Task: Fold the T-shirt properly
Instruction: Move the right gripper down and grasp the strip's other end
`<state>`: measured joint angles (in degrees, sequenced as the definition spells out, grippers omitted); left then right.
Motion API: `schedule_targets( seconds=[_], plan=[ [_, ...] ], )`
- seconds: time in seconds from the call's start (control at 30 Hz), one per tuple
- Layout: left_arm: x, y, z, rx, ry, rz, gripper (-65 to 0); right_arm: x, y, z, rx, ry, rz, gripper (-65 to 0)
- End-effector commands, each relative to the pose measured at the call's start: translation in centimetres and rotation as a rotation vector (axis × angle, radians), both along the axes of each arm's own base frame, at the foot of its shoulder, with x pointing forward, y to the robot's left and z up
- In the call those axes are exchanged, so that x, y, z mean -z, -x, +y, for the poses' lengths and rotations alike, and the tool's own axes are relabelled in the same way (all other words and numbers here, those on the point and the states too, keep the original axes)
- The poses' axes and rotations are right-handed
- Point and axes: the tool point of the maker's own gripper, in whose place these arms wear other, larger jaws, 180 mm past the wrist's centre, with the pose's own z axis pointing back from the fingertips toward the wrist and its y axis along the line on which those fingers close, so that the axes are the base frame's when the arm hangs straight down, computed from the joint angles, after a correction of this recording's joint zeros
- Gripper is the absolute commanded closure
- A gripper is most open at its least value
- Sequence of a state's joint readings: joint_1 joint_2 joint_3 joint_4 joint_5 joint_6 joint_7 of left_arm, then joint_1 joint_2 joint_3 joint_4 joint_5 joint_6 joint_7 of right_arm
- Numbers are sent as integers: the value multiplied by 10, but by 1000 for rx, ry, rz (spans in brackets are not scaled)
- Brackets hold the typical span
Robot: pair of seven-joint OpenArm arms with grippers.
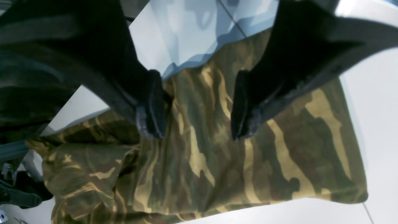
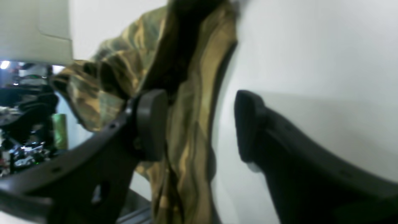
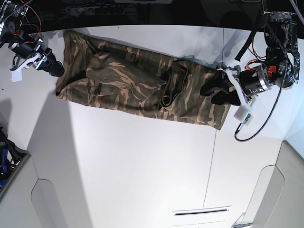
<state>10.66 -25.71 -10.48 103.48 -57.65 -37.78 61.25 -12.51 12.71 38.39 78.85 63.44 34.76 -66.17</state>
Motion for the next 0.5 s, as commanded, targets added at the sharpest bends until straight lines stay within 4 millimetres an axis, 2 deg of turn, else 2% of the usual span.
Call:
schedule_targets(
  seconds=[0.0, 0.17, 0.47],
  plan=[
    [-13, -7, 0, 1, 18, -46, -365, -3, -2, -1, -20, 5, -5, -345],
    [-15, -9, -1, -6, 32, -60, -365, -3, -1, 21, -80, -47, -2, -345],
    [-13, -8, -15, -16, 82, -58, -365, -2, -5, 70, -171, -134, -10, -345]
  ],
)
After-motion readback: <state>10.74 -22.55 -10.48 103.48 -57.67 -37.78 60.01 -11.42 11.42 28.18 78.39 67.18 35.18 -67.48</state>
